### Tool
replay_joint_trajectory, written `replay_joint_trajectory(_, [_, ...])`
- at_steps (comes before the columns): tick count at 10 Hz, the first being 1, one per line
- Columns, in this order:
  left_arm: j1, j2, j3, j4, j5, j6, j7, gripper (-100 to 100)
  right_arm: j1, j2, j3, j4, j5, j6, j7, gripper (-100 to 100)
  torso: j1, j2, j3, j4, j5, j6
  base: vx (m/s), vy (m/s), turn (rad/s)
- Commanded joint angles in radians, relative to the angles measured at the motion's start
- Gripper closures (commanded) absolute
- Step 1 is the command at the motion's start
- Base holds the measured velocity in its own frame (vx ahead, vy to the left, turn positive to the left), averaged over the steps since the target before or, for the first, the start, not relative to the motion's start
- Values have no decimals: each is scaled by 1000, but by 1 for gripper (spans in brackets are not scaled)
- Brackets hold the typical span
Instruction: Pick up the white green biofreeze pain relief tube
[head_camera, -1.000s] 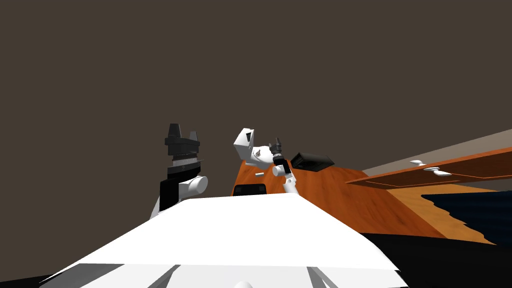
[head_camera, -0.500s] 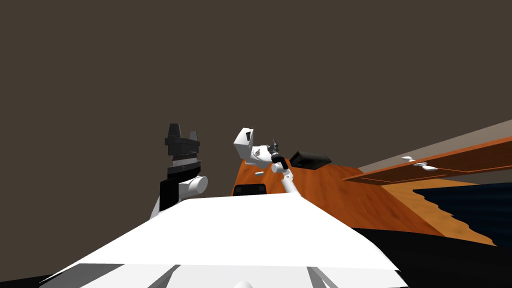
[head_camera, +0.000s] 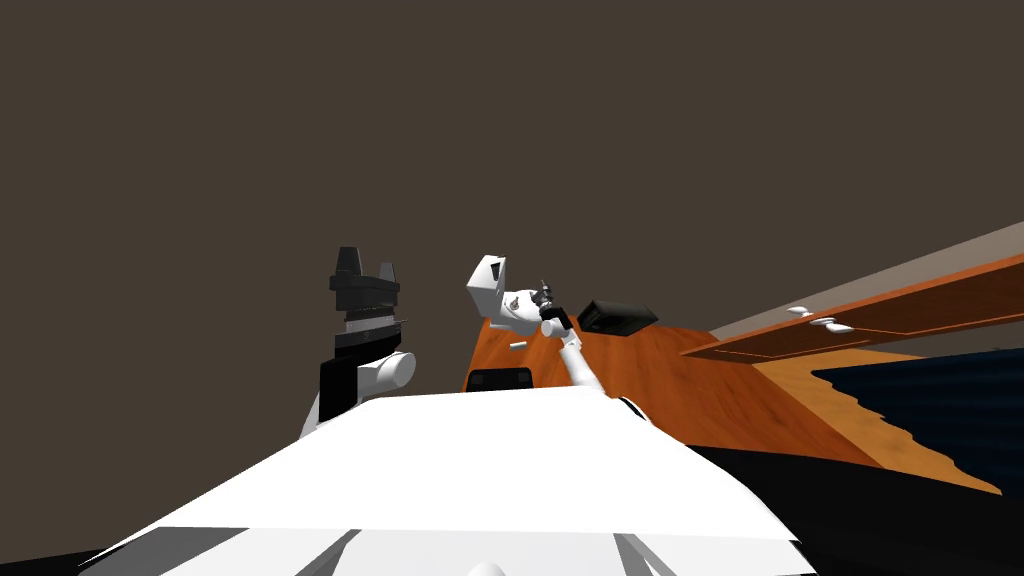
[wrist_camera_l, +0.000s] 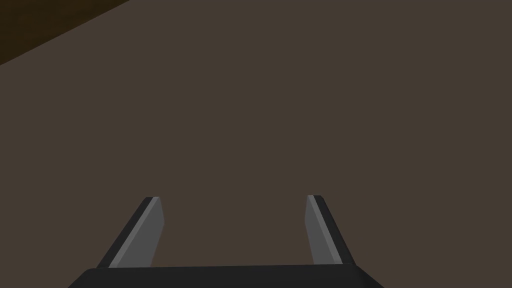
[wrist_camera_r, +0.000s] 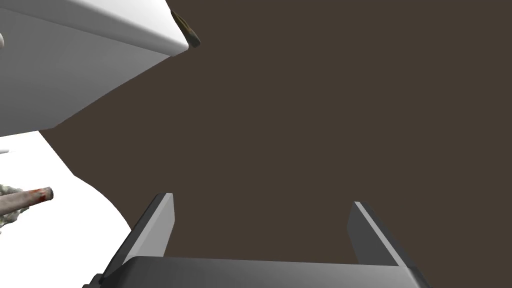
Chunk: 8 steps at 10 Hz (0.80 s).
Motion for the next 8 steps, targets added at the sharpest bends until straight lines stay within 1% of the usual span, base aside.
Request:
replay_joint_trajectory(1, [0,0,0,0,0,0,0,0,-20,1,-2,41,-21,26,3,-100,0,0,0,0,0,0,-14,10,-20])
replay_joint_trajectory(2, [0,0,0,0,0,0,0,0,-62,-1,-7,71,-65,65,7,-100,0,0,0,0,0,0,-12,8,-44])
replay_joint_trajectory(3, [0,0,0,0,0,0,0,0,-65,-1,-7,101,-67,65,7,-100,0,-1,0,0,0,0,-7,6,-14])
replay_joint_trajectory(4, [0,0,0,0,0,0,0,0,-110,-2,-13,140,-108,104,10,-100,0,-1,0,0,0,0,-5,6,-32])
replay_joint_trajectory(5, [0,0,0,0,0,0,0,0,-110,-2,-13,162,-114,104,10,-100,0,-1,-1,0,0,0,-1,5,-19])
replay_joint_trajectory(6, [0,0,0,0,0,0,0,0,-151,-4,-20,193,-157,143,15,-100,-1,-1,-1,0,0,0,5,5,-34])
replay_joint_trajectory(7, [0,0,0,0,0,0,0,0,-155,-4,-20,222,-161,143,15,-100,-1,-2,-1,0,0,0,7,4,-11])
replay_joint_trajectory(8, [0,0,0,0,0,0,0,0,-200,-5,-28,260,-206,181,19,-100,-1,-2,-1,-1,0,0,15,3,-25])
